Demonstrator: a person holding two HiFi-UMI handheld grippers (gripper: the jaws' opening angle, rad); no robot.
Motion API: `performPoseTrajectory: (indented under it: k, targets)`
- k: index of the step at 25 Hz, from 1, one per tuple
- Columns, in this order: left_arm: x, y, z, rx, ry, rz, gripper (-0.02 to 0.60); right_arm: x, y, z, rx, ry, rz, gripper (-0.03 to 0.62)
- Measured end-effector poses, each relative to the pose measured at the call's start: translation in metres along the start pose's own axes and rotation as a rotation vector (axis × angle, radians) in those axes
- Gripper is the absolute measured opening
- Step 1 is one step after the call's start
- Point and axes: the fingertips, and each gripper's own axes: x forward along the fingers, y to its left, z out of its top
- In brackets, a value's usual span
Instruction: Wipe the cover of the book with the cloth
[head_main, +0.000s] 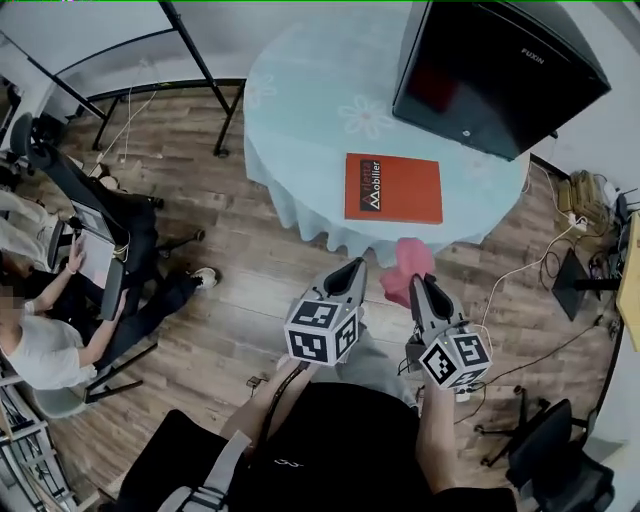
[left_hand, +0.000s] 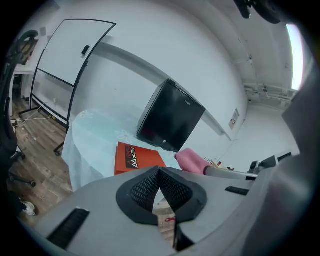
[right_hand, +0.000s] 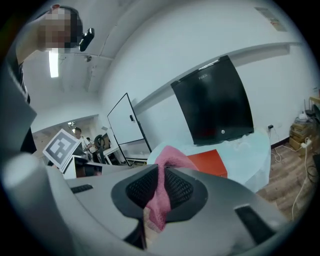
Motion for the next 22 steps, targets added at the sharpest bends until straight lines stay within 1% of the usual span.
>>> performPoseTrajectory:
  k: [4, 7, 11, 16, 20, 22]
  targets:
    - [0.02, -0.014, 0.01, -0.004, -0.01, 0.035, 0.014, 0.02, -0.015, 0.031, -0.029, -0.011, 0.08, 0.04]
    - [0.025, -0.022, 0.017, -0.002, -0.006, 0.049, 0.014, 0.032, -0.017, 0.044, -0.023, -0.022, 0.121, 0.04]
    - [0.029, -0.018, 0.022, -0.02, 0.013, 0.07, 0.014, 0.043, -0.014, 0.046, 0.011, -0.017, 0.172, 0.04]
    - [0.042, -0.006, 0.023, -0.055, 0.032, 0.101, 0.014, 0.059, -0.017, 0.046, 0.049, 0.009, 0.201, 0.04]
    - [0.056, 0.011, 0.021, -0.094, 0.063, 0.12, 0.014, 0.081, -0.009, 0.044, 0.04, 0.056, 0.237, 0.04]
    - [0.064, 0.022, 0.026, -0.118, 0.062, 0.126, 0.014, 0.093, -0.006, 0.044, 0.033, 0.084, 0.248, 0.04]
